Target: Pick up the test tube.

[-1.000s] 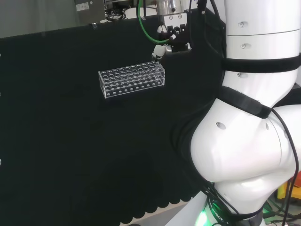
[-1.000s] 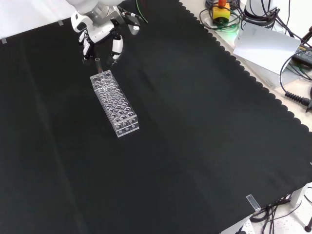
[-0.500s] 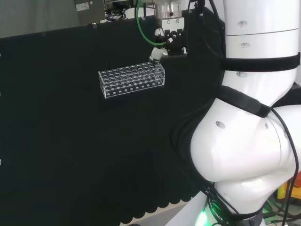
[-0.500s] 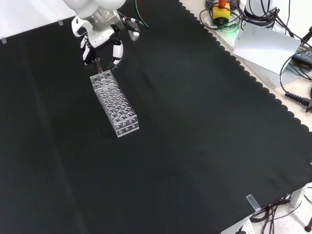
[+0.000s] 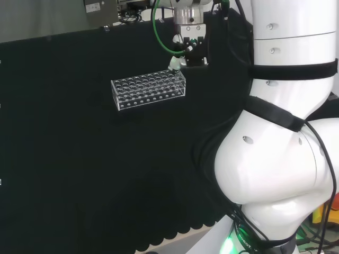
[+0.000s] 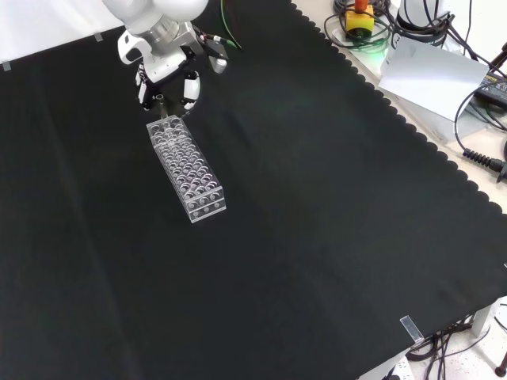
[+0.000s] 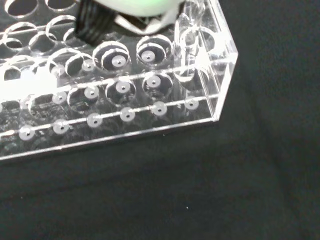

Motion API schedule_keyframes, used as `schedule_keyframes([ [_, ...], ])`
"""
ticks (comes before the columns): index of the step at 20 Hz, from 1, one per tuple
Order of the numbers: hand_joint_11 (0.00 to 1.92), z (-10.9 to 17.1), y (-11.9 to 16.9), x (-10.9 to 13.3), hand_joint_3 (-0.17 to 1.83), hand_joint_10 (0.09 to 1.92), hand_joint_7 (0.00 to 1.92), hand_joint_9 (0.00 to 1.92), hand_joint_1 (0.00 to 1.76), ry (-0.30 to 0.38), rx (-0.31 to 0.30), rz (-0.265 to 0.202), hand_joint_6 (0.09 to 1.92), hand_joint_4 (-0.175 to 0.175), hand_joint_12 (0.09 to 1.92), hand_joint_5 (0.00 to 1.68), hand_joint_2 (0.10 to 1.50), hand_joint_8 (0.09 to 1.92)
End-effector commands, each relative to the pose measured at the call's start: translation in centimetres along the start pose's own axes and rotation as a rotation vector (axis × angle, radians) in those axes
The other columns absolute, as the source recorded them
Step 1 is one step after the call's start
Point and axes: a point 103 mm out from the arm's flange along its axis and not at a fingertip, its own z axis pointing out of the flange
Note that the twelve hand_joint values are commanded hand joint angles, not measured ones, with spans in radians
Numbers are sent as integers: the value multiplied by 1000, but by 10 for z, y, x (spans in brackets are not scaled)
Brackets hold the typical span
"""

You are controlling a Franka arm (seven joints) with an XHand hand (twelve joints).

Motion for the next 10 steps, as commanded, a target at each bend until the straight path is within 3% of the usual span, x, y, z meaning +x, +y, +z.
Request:
schedule_keyframes([
  [1, 802, -2, 0, 9, 287, 460, 1532, 1322, 1137, 55, -110, 0, 783, -113, 1239, 1062, 904, 436],
  [3, 966, -4, 1, 12, 195, 428, 1593, 1401, 1178, 84, -154, 3, 719, -157, 1126, 1146, 937, 408],
  [6, 1194, -9, 3, 19, 205, 407, 1656, 1482, 1203, 128, -201, 7, 633, -174, 914, 1212, 914, 398],
  [10, 1258, -15, 7, 25, 483, 278, 1405, 1382, 1408, 154, -211, 9, 525, -175, 784, 1291, 716, 638],
])
